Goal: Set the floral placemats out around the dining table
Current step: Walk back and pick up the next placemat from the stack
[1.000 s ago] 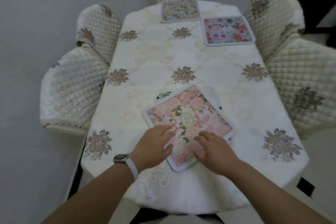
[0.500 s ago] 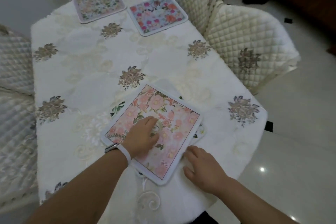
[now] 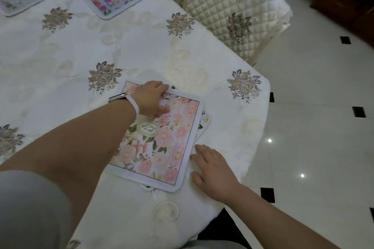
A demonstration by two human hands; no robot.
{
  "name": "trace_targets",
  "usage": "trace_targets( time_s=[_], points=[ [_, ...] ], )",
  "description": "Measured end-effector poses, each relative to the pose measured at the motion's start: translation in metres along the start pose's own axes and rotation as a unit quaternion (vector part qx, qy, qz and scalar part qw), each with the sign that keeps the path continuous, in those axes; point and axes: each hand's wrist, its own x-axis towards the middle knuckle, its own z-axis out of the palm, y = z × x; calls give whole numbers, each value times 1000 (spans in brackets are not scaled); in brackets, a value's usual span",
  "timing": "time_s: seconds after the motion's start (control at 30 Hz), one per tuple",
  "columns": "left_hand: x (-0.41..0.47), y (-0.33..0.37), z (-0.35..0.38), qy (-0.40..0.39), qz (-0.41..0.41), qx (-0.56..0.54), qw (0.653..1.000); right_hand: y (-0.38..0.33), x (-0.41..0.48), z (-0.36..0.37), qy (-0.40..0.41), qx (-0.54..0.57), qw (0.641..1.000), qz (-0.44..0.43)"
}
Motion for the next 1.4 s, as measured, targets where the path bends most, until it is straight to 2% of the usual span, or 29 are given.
trace_targets(
  time_s=[0.1,0.23,0.3,0.5,0.7,0.8,0.93,1.07,1.17,1.27,1.4],
  points=[
    [7,-3,-7,3,3,75,997,-4,2,1,12,-5,1000,13],
    [1,3,-8,18,-40,113,993,-14,4,5,21,5,998,55],
    [-4,1,-8,49,-46,129,989,-18,4,6,29,19,997,74],
    [-37,-16,14,128,-49,10,990,-34,4,8,30,64,989,130],
    [-90,-46,39,208,-157,-99,960,-47,8,1,26,140,974,175],
    [-115,-57,45,223,-225,-166,934,-51,10,-9,20,264,943,200],
    [-150,-66,48,238,-287,-248,894,-60,11,-16,47,419,870,254],
    [-188,-65,59,261,-350,-357,826,-72,11,-13,55,497,816,291],
    [-216,-55,75,269,-384,-431,771,-85,6,-6,40,518,804,287],
    [-238,-39,91,267,-398,-480,735,-95,0,5,43,520,803,290],
    [-262,-16,110,259,-405,-543,688,-97,-6,14,69,478,819,310]
  ],
)
